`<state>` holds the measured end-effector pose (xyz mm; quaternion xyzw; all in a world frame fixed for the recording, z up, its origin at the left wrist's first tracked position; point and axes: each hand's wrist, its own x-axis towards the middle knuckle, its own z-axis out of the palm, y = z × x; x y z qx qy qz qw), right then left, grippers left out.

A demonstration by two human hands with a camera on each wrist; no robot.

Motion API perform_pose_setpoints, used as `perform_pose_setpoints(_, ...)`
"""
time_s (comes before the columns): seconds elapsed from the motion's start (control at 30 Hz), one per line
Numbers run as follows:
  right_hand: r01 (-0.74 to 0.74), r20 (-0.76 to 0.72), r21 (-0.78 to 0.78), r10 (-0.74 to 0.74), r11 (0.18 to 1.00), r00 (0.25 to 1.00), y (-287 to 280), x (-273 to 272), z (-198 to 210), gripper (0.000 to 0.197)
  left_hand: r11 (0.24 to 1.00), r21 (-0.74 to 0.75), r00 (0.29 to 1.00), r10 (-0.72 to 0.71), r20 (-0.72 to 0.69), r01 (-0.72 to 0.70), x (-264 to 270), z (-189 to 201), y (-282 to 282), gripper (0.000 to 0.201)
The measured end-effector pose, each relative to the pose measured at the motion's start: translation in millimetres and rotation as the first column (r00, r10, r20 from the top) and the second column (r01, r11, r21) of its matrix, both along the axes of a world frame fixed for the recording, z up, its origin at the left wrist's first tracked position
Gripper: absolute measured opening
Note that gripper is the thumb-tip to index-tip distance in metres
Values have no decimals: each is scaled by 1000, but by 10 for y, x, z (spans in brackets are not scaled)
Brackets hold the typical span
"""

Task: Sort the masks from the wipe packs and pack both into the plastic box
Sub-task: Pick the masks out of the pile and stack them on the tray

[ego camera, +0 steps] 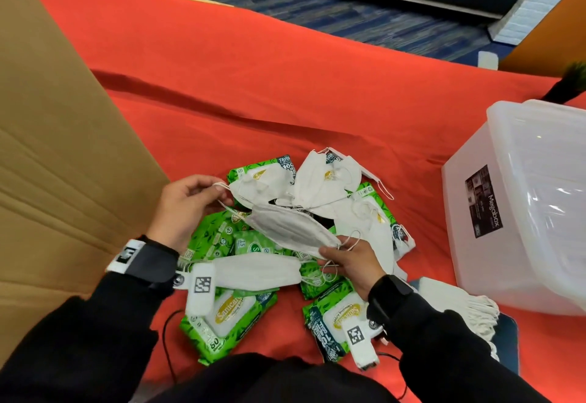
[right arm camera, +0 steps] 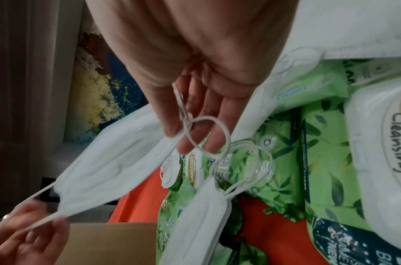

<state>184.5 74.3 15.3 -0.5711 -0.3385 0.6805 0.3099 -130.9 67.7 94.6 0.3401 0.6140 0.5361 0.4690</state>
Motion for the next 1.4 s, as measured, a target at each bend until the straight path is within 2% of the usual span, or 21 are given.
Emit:
perform_pose_setpoints(0.07, -34, -55, -78, 30, 996, 998, 1, 29, -14, 20, 990, -94, 953, -71, 295, 103, -84, 75, 32, 17)
perform_pose_setpoints(0.17, 37, -107, -178, -57, 983, 993, 40, 91, -29, 10, 964, -165, 878, -112, 465, 210, -176, 9, 49, 27)
perform_pose_setpoints(0.27, 150, -152, -189, -180, 970, 972, 143, 224, -23, 14, 942, -213, 904, -161, 397, 261, -273, -230, -4, 35)
perform_pose_setpoints(0.33, 262, -289, -242, -327, 934, 900, 233, 351, 38, 17, 869, -319, 919, -311, 240, 378, -325, -417, -96, 43)
perform_pose_setpoints(0.4, 322, -394, -273, -410, 907, 822, 331, 453, 143, 23, 736, -466, 849, -525, 65, 491, -355, -553, -220, 41)
perform_pose_setpoints(0.43, 309, -415, -261, -396, 914, 819, 367, 486, 232, 25, 669, -515, 792, -610, 32, 536, -360, -602, -278, 35)
perform_pose_setpoints(0.5, 227, -412, -186, -285, 956, 865, 417, 499, 382, 28, 577, -487, 717, -678, 163, 656, -403, -641, -361, 35)
perform_pose_setpoints(0.53, 180, -390, -132, -218, 975, 895, 432, 478, 421, 31, 593, -406, 713, -643, 280, 695, -443, -640, -387, 38)
perform_pose_setpoints(0.57, 136, -351, -78, -155, 988, 924, 439, 457, 423, 32, 660, -289, 711, -565, 418, 694, -497, -642, -391, 40)
perform_pose_setpoints(0.6, 79, -284, -24, -83, 997, 955, 441, 431, 402, 31, 741, -134, 661, -482, 575, 657, -554, -625, -379, 38)
perform_pose_setpoints(0.67, -131, -50, 73, 135, 989, 990, 413, 399, 304, 22, 857, 161, 425, -395, 814, 489, -651, -562, -331, 27)
perform_pose_setpoints(0.7, -286, 84, 86, 279, 954, 957, 382, 391, 246, 20, 896, 197, 380, -357, 853, 398, -694, -542, -300, 32)
perform_pose_setpoints(0.77, -527, 241, 14, 509, 849, 826, 308, 375, 148, 17, 933, 90, 463, -254, 849, 348, -718, -456, -219, 27)
perform_pose_setpoints(0.8, -574, 265, -34, 561, 818, 784, 280, 366, 100, 19, 938, -30, 575, -187, 797, 347, -736, -432, -194, 21)
perform_pose_setpoints(0.87, -531, 273, -116, 541, 839, 796, 242, 316, 8, 19, 906, -314, 824, -64, 563, 285, -697, -402, -240, 20)
perform_pose_setpoints(0.93, -421, 302, -143, 445, 896, 843, 217, 240, -81, 11, 872, -438, 916, -29, 400, 219, -668, -507, -322, 16)
perform_pose_setpoints(1.17, -341, 574, 2, 278, 940, 770, 86, -103, -310, 9, 792, -594, 977, -12, 215, 140, -613, -981, -694, 5)
perform_pose_setpoints(1.3, -331, 591, -31, 284, 943, 755, 50, -136, -299, 11, 787, -611, 996, -67, 54, 86, -634, -1004, -764, 11)
perform_pose_setpoints(1.33, -323, 581, -34, 282, 946, 764, 53, -134, -263, 12, 801, -595, 989, -133, -67, 68, -664, -1010, -761, 15)
perform_pose_setpoints(1.37, -324, 578, -26, 279, 946, 767, 60, -128, -223, 13, 821, -569, 936, -235, -263, 47, -693, -1016, -745, 18)
perform_pose_setpoints(1.4, -345, 598, 0, 277, 938, 752, 77, -118, -183, 14, 845, -534, 814, -336, -473, 38, -703, -998, -722, 25)
